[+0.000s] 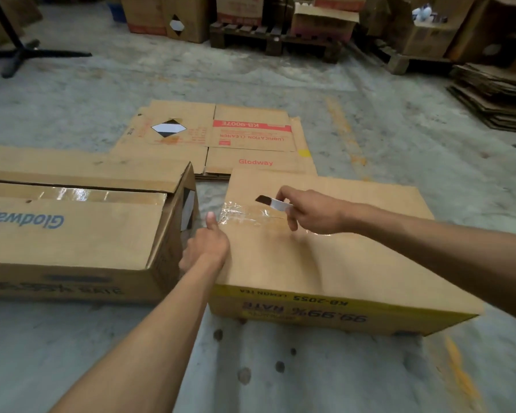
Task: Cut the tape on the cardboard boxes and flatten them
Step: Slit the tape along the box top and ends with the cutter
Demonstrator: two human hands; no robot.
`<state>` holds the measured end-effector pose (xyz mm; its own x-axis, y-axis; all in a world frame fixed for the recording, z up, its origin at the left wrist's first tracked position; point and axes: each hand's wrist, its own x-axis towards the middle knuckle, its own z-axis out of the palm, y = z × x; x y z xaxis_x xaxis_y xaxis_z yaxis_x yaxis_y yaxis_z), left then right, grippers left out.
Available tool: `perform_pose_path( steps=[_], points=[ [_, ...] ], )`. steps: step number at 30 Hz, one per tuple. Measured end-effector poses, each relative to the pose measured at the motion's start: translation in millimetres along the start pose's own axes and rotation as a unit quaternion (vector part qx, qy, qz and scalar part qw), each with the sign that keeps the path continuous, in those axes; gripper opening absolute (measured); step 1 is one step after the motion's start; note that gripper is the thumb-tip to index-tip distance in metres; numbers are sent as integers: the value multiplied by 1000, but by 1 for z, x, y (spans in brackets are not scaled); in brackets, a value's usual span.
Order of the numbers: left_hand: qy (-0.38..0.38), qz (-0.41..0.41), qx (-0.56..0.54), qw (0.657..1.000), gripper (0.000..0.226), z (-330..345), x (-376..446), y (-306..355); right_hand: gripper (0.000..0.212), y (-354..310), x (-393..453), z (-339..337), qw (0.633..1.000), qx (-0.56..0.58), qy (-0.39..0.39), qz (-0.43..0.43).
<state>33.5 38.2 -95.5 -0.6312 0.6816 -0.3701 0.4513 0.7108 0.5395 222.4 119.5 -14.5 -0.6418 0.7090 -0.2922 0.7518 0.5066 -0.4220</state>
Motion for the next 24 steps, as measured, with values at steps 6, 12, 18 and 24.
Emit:
perform_pose_path(
  steps=[6,12,18,24],
  points=[
    [55,55,17,997,85,7,6,-5,13,-20,57,2,987,-156,-20,-27],
    [88,52,8,995,81,14,12,-5,15,-19,74,31,976,-198,62,-64],
    [106,54,21,993,79,13,8,-2,28,-20,75,30,959,-246,80,-113],
    [99,47,27,994,74,8,-2,4,29,-25,76,30,948,-273,91,-133]
  ],
)
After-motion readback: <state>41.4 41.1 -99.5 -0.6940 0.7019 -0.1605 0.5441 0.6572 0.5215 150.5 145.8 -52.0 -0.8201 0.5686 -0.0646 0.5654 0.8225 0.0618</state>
